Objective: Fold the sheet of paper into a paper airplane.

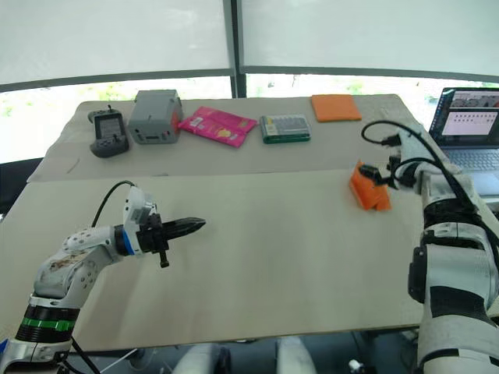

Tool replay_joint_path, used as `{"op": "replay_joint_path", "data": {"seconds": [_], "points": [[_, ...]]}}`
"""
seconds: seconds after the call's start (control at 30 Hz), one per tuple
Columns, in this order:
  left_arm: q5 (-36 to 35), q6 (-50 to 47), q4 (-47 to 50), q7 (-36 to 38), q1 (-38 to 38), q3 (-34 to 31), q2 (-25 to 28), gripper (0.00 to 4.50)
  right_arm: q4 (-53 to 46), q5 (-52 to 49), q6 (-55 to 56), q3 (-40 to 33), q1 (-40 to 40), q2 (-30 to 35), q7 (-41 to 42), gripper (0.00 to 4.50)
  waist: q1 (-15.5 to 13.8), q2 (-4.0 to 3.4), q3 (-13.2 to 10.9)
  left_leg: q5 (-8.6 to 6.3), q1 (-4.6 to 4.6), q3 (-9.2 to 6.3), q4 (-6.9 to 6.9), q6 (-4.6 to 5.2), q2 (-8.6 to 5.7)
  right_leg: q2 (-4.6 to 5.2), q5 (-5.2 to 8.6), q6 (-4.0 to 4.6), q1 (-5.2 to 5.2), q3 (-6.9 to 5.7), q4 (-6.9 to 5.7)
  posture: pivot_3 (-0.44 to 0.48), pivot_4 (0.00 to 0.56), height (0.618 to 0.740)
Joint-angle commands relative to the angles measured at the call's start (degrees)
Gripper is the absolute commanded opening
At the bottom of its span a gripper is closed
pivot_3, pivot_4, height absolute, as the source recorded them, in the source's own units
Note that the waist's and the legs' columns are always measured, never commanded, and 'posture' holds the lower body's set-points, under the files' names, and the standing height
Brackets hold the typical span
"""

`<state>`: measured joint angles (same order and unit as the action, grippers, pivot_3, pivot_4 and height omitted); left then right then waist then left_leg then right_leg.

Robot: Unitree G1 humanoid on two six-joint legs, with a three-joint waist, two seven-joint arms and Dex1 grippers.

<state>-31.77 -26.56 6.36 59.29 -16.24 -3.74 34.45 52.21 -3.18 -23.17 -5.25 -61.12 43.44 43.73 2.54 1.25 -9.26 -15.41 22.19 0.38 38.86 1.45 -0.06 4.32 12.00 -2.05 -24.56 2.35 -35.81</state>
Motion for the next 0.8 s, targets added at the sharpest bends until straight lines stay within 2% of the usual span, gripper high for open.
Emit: {"op": "replay_joint_path", "data": {"seconds": [0.03, 0.17, 0.27, 0.37, 0.47, 0.6, 0.7, 0.8], "points": [[-1.29, -0.55, -0.18, -0.99, -1.57, -2.66, 0.66, 0.0, -27.17, -10.72, -4.67, -0.76, 9.28, 1.16, 14.33, 4.47, -0.25, 0.0, 0.0, 0.0, 0.03, -0.1, -0.01, 0.0, 0.03, -0.03, 0.0, 0.0, 0.0, -0.08, -0.01, 0.0, 0.15, 0.74], [-2.29, -3.81, -0.27, -1.97, -1.91, -3.93, 1.54, 1.2, -51.46, -19.93, -10.35, -2.6, 24.37, 1.24, 18.05, 4.5, -0.81, 0.01, 0.0, -0.01, 0.09, -0.23, 0.03, 0.01, 0.06, -0.01, 0.0, 0.0, 0.05, -0.19, -0.06, 0.0, 0.15, 0.74], [-2.63, -4.45, 1.12, -3.5, -0.57, -5.47, 1.92, 2.22, -64.07, -23.86, -11.65, -3.99, 34.19, -1.24, 15.03, 4.5, -1.64, 0.02, -0.01, -0.01, 0.11, -0.21, 0.12, 0.02, -0.01, 0.1, -0.01, -0.04, 0.08, -0.16, -0.03, 0.0, 0.15, 0.74], [0.01, -3.54, 3.32, -5.94, 2.23, -5.8, 2.93, 3.2, -71.73, -24.69, -10.94, -3.88, 42.65, -4.09, 11.36, 4.5, -1.8, 0.04, -0.02, -0.01, 0.08, -0.18, 0.24, 0.02, -0.03, 0.12, -0.04, -0.09, 0.11, -0.11, 0.07, 0.0, 0.15, 0.74], [2.11, -2.55, 5.38, -8.9, 5.64, -6.24, 2.82, 4.19, -74.78, -22.47, -8.36, -2.4, 50.19, -5.13, 9.56, 4.5, -2.03, 0.04, -0.02, -0.01, -0.04, -0.17, 0.25, 0.01, -0.03, 0.1, -0.03, -0.09, 0.18, -0.09, 0.11, 0.0, 0.15, 0.74], [4.73, -1.78, 9.07, -12.48, 11.52, -5.76, 2.1, 4.19, -74.12, -18.46, -3.21, -0.3, 57.85, -6.11, 7.33, 4.5, -1.91, 0.05, -0.03, -0.01, -0.1, -0.13, 0.24, 0.01, -0.02, 0.08, -0.02, -0.08, 0.2, -0.07, 0.1, 0.0, 0.15, 0.74], [7.28, -0.41, 9.16, -16.06, 13.47, -5.72, 0.91, 4.19, -72.52, -16.33, -0.02, 0.49, 59.57, -6.82, 5.77, 4.5, -1.86, 0.06, -0.03, 0.0, -0.15, -0.11, 0.24, 0.0, -0.02, 0.06, -0.01, -0.08, 0.2, -0.05, 0.08, 0.0, 0.15, 0.74], [7.03, 0.47, 9.22, -16.71, 14.25, -6.49, 0.15, 4.19, -71.75, -15.73, 1.33, 0.87, 59.65, -7.71, 4.44, 4.5, -1.8, 0.07, -0.04, 0.01, -0.23, -0.07, 0.25, -0.01, -0.02, 0.04, -0.01, -0.07, 0.23, -0.02, 0.04, 0.0, 0.15, 0.74]]}}
